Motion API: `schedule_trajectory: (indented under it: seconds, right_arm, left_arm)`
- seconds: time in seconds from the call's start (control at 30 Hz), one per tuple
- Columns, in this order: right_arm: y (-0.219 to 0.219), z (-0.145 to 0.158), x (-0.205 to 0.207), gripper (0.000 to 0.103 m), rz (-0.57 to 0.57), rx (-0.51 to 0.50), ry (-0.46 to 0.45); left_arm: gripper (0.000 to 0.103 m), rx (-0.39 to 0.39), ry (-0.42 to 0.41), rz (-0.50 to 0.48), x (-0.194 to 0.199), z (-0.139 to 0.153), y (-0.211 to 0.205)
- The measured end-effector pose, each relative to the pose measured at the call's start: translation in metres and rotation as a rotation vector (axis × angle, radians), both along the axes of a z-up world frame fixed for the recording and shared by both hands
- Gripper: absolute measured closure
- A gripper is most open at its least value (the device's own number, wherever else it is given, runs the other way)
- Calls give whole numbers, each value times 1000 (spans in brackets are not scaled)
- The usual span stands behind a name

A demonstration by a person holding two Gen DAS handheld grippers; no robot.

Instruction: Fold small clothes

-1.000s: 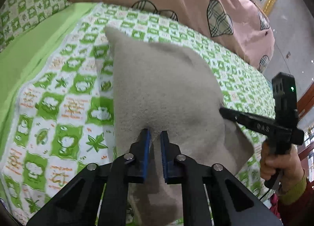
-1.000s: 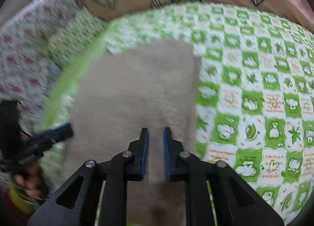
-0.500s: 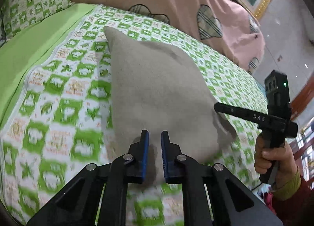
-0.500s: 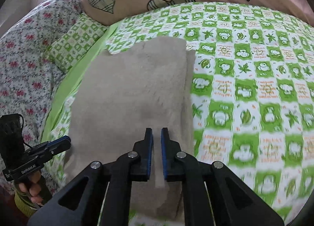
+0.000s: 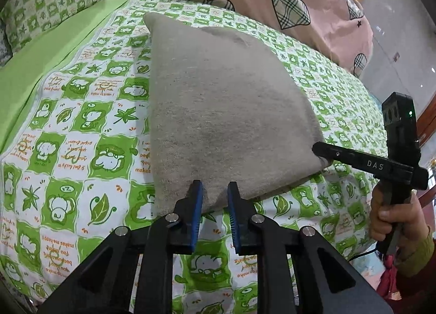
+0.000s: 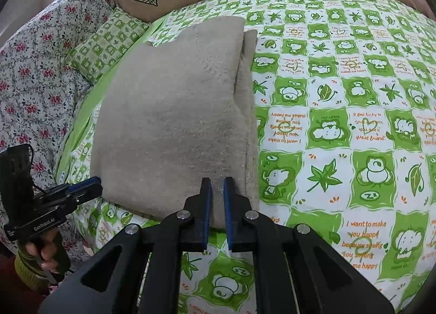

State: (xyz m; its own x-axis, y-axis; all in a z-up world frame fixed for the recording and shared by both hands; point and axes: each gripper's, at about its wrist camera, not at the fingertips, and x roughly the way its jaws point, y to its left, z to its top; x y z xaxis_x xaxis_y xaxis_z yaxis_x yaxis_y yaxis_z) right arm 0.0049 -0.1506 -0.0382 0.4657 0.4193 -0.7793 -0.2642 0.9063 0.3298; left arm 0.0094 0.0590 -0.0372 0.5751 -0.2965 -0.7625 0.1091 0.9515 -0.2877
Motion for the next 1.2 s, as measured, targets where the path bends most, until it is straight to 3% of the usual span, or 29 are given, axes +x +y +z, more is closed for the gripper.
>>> schedule_trajectory:
  seconds: [0.2,0.4,0.47,0.53,0.6,0.73,0.83,0.97,1.07,1.2]
  right_arm:
    - [-2,2,-8,93,-13,-2,7]
    - [1,11,-24,91,-16,-70,1]
    - [0,15,-30,86,-17,-73,-3]
    - [-1,19,-37,70,-23,-80,-7]
    - [-3,24,-45,61,-31,-94,-23]
    - [-8,32,-56,60,-39,-88,-37]
    - [-10,33,-61,58,-46,-88,-36]
    - [-7,32,-67,54,-41,-99,-25]
    - [-2,31,-77,43,-32,-118,-25]
    - [1,27,-87,36,-13,-115,-13]
  left_arm:
    - [84,11,14,8,-4,2,0]
    - [77,5,22,24,-17,8,0]
    - [73,11,16,31,-23,13,0]
    - [70,18,12,37,-27,17,0]
    - [67,22,13,45,-33,19,0]
    - [56,40,24,66,-40,22,2]
    - [54,51,39,75,-43,22,2]
    - [39,93,53,117,-52,23,3]
    - [29,147,43,146,-61,24,4]
    - [27,195,50,169,-70,21,7]
